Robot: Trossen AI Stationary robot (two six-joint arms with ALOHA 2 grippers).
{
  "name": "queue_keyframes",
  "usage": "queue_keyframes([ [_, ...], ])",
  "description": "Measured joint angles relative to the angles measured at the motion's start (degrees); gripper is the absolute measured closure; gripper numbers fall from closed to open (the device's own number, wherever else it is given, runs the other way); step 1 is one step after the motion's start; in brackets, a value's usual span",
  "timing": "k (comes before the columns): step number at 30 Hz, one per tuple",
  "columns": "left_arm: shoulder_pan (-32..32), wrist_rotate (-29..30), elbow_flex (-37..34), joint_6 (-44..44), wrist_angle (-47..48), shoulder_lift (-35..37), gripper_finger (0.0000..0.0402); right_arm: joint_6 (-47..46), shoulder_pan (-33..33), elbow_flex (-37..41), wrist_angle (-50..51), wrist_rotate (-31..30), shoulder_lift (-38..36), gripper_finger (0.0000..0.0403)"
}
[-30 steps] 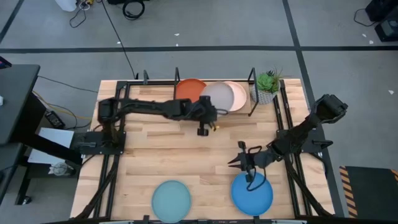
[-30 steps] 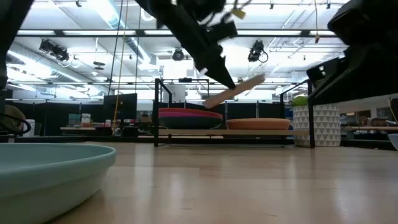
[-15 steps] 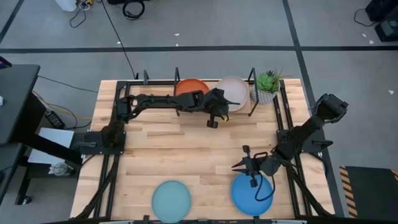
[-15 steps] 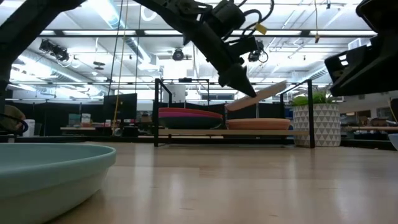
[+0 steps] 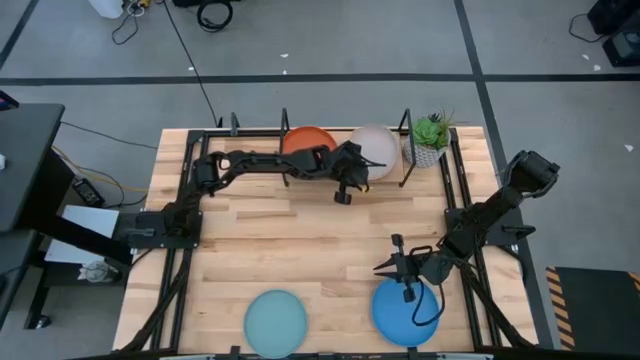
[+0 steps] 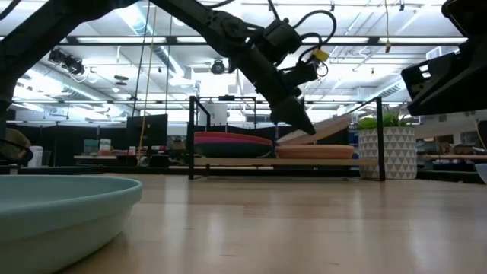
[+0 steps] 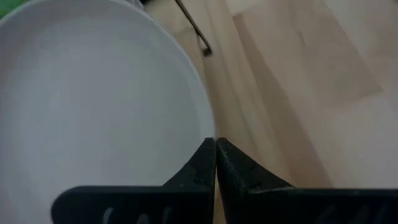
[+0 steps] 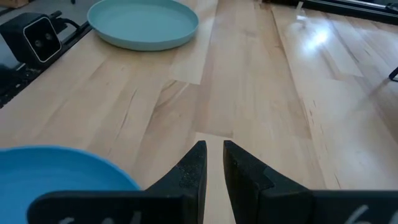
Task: Place and stack plates onto a shelf
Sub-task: Stack the gray plate on top of the light pink plate on the shelf
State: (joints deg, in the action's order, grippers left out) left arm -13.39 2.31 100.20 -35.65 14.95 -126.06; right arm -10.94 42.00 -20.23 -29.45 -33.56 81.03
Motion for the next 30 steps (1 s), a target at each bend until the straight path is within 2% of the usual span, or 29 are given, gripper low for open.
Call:
queue_keyframes([
  [19, 0.1, 1.9, 0.0, 0.9, 3.6, -0.3, 0.0390, 0.0, 0.0, 0.0, 0.0, -0.1, 0.0, 0.0344],
  [30, -0.1, 1.9, 5.7, 3.5, 14.6, 0.0, 0.0390, 0.4, 0.0, 0.0, 0.0, -0.1, 0.0, 0.0344],
])
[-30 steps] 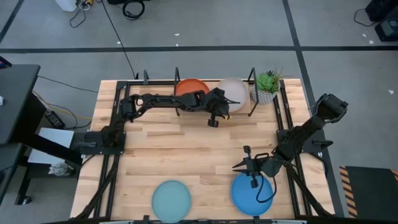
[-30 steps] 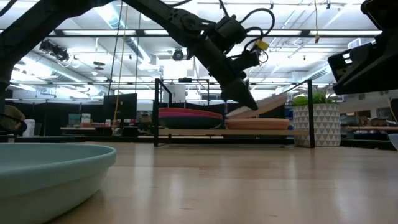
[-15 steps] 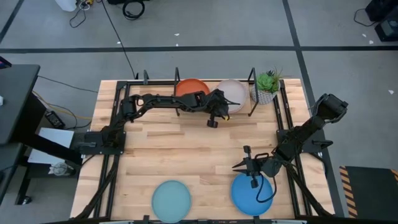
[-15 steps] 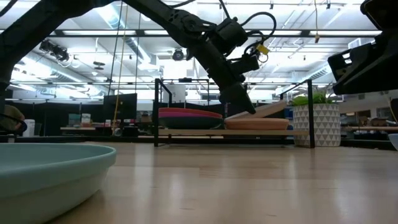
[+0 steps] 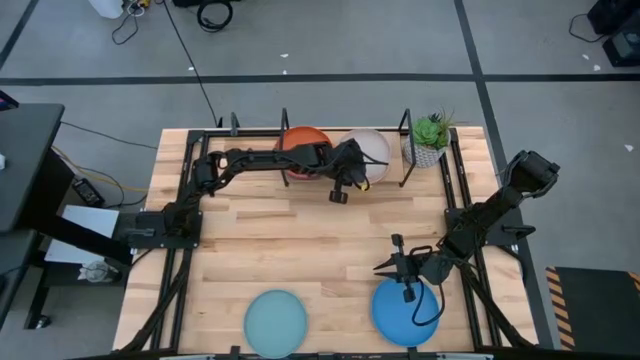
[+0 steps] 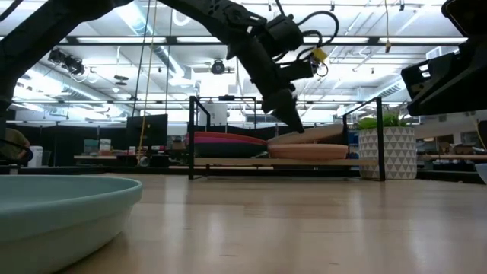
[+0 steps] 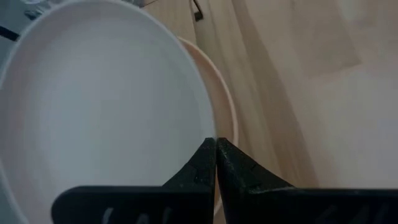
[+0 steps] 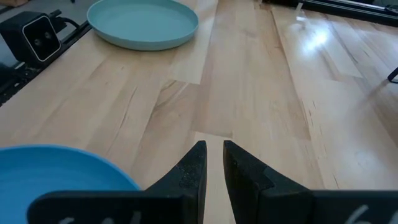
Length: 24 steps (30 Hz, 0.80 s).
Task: Place and stack plates onto a shelf
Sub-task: Stack the gray plate on top of the light pink plate on the shelf, then adjust the orange plate
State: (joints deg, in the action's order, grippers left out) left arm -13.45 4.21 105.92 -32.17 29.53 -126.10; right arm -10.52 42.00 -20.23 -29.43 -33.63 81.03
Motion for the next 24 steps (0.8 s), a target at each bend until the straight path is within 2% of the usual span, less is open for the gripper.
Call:
queue_keyframes([
  [10, 0.0, 0.0, -0.3, -0.1, 3.0, 0.0, 0.0386, 0.2, 0.0, 0.0, 0.0, 0.0, 0.0, 0.0344],
  [20, 0.2, 1.0, -0.3, 0.3, 2.6, 0.0, 0.0309, 0.2, 0.0, 0.0, 0.0, 0.0, 0.0, 0.0344],
  [24, 0.0, 2.9, 2.2, 3.1, 6.7, 1.3, 0.0296, 0.2, 0.0, 0.0, 0.1, 0.0, 0.0, 0.0344],
])
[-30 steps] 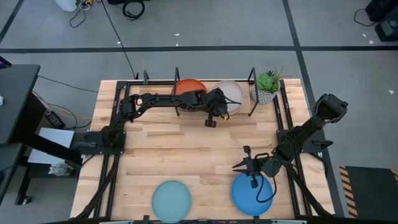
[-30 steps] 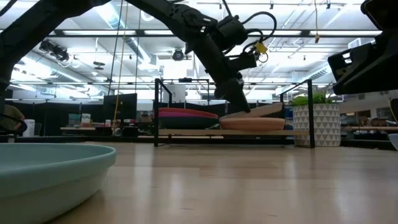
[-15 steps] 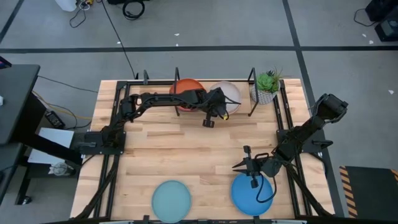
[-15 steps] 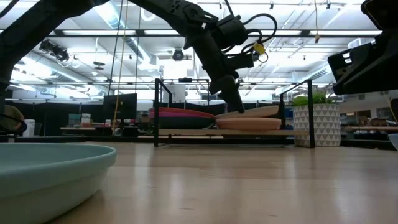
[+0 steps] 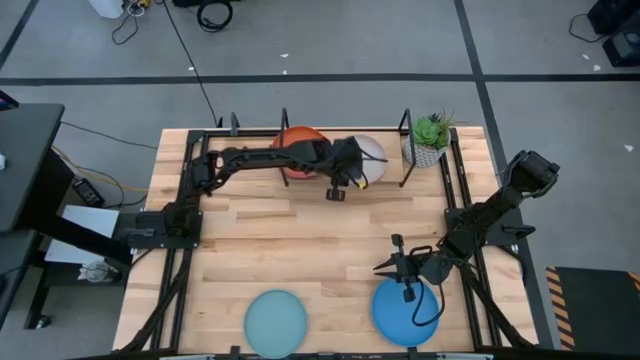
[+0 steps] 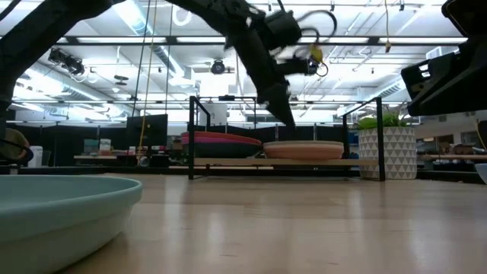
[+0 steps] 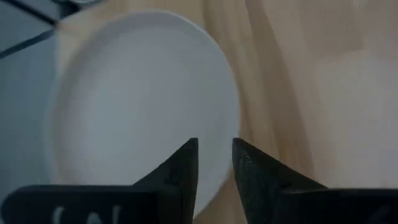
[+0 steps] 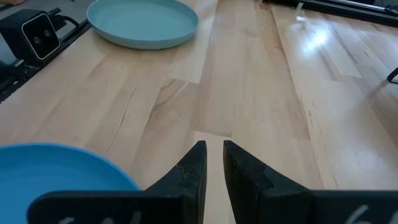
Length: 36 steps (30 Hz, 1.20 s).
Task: Place and stack plates onto a shelf
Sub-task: Adjust the orange plate
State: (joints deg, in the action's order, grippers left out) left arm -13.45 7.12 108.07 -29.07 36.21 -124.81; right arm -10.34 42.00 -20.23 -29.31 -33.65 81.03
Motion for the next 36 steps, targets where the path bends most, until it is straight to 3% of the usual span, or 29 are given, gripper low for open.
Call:
queue_keyframes([
  [8, -4.4, 5.3, 2.7, 9.1, 11.2, 2.3, 0.0298, 0.4, 0.0, 0.0, 0.7, -1.4, 0.0, 0.0344],
  [17, -8.9, 2.8, -0.7, 16.5, 17.7, 2.6, 0.0299, 0.5, 0.0, 0.0, 1.1, -1.9, 0.0, 0.0344],
  [24, -8.2, 14.1, -0.7, 19.8, 18.8, 2.5, 0.0299, 1.5, 0.0, 0.0, 1.0, -2.8, 0.0, 0.0344],
  [30, -9.0, 7.1, -0.7, 20.5, 14.8, 0.5, 0.0299, 1.4, 0.0, 0.0, 0.7, -2.8, 0.0, 0.0344],
  [36, -8.9, 6.7, -0.7, 17.5, 11.7, -2.1, 0.0299, 0.9, 0.0, 0.0, 0.7, -2.7, 0.0, 0.0344],
])
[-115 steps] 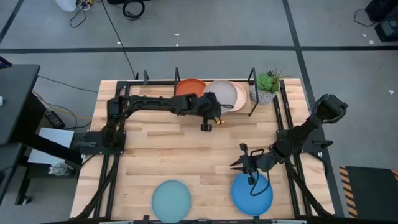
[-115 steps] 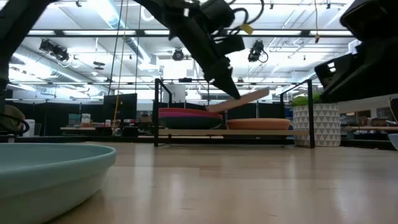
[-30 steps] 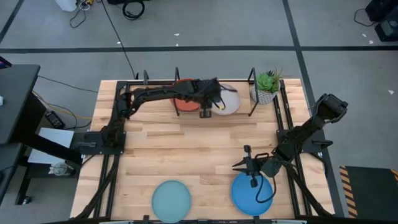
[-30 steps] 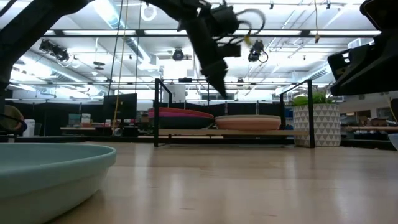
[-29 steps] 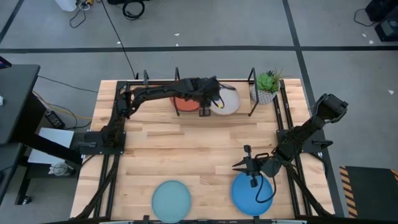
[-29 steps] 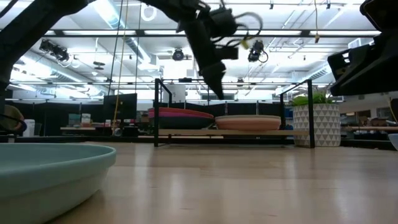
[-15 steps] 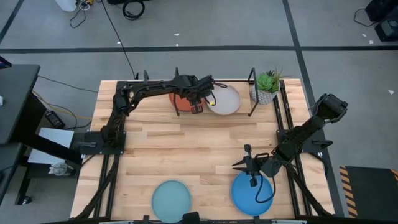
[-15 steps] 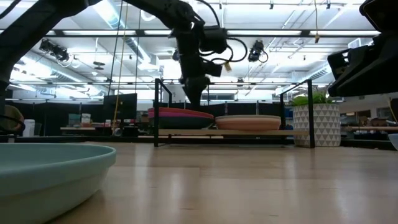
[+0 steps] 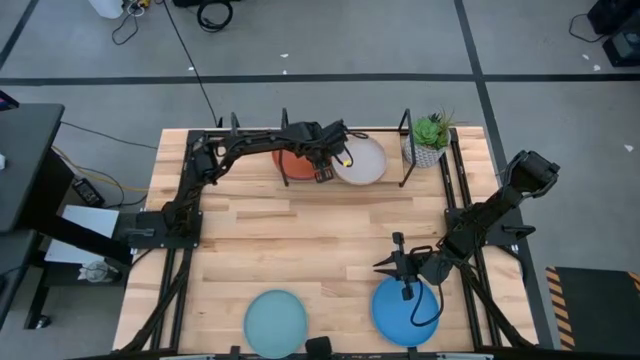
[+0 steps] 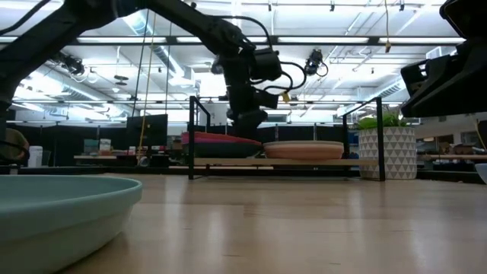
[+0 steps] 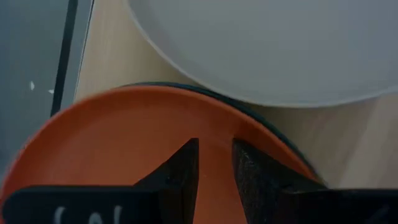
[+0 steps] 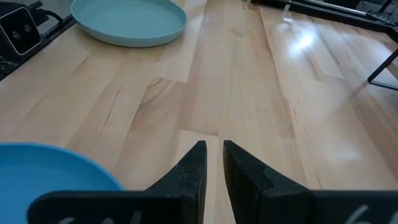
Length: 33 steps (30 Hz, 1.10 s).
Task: Place and stack plates onto a shelf
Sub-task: Adjust the orange plate
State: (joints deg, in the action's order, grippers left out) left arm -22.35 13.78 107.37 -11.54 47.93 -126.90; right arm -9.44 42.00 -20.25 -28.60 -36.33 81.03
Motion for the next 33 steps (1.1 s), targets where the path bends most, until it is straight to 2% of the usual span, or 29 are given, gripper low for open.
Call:
queue_keyframes([
  [6, 0.0, -0.2, 0.0, -1.6, -3.6, -0.6, 0.0299, -0.7, 0.0, 0.0, 0.3, 0.2, 0.0, 0.0344],
  [9, 0.1, -2.4, 0.0, -1.7, -5.9, -0.6, 0.0299, -0.9, 0.0, 0.0, 0.4, 0.3, 0.0, 0.0344],
  [17, 0.1, -2.5, 0.0, -2.9, -5.2, -0.2, 0.0299, -0.9, 0.0, 0.0, 0.4, 0.3, 0.0, 0.0344],
  [23, -0.1, -2.0, 0.1, -2.2, 2.3, 4.2, 0.0299, -0.9, 0.0, 0.0, 0.7, 0.3, 0.0, 0.0344],
  [30, -2.1, -1.6, 0.0, 6.5, 19.5, 4.8, 0.0299, -0.9, 0.0, 0.0, 0.5, 0.3, 0.0, 0.0344],
  [33, -2.7, 1.0, 0.1, 8.5, 21.9, 4.1, 0.0299, -0.9, 0.0, 0.0, 0.3, 0.3, 0.0, 0.0344],
])
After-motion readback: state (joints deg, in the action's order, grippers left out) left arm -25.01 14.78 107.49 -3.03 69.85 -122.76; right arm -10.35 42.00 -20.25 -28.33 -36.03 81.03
